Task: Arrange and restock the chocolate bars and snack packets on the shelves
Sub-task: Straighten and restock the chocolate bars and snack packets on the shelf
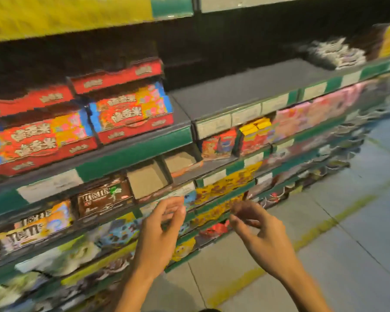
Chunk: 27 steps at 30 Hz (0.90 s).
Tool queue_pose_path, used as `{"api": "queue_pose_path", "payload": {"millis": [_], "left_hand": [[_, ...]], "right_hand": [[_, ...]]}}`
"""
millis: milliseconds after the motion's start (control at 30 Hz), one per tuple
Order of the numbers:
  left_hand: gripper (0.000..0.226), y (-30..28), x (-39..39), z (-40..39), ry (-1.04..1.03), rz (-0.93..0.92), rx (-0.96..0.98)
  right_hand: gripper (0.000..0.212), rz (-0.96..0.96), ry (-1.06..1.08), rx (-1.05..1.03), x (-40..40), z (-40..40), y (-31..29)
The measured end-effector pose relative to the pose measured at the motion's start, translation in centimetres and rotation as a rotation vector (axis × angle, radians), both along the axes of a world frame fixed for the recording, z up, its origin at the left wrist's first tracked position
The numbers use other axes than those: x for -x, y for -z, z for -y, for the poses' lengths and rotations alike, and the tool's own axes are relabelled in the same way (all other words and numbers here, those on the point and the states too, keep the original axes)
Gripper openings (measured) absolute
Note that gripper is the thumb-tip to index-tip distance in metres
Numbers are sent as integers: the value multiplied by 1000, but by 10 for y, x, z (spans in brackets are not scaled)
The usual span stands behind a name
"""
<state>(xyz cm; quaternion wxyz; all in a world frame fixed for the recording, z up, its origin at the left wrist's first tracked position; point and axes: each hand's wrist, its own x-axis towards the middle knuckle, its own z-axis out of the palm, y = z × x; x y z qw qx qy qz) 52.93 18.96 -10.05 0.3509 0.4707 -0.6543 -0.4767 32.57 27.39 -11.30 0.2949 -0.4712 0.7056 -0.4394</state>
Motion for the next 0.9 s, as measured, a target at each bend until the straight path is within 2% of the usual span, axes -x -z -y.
{"api": "queue_pose_path", "payload": {"millis": [200, 300, 433, 500, 700, 900], "left_hand": [[20, 4, 144, 4, 238, -14, -16], [16, 8, 204, 6, 347, -2, -18], [17, 17, 279, 13, 462, -10, -26], [12, 20, 318, 21, 523, -7, -47], [17, 3, 437, 65, 655, -34, -46], [17, -24, 537, 110, 674, -28, 9]], "right_hand": [[18, -44, 297, 35, 117, -48, -4], [8, -37, 431, 35, 161, -63, -4], [8, -30, 560, 11, 216, -69, 1], [8, -18, 609, -4, 244, -66, 4], [9, 23, 719, -42, 331, -41, -4], [9, 31, 721, -42, 428, -6, -21]]}}
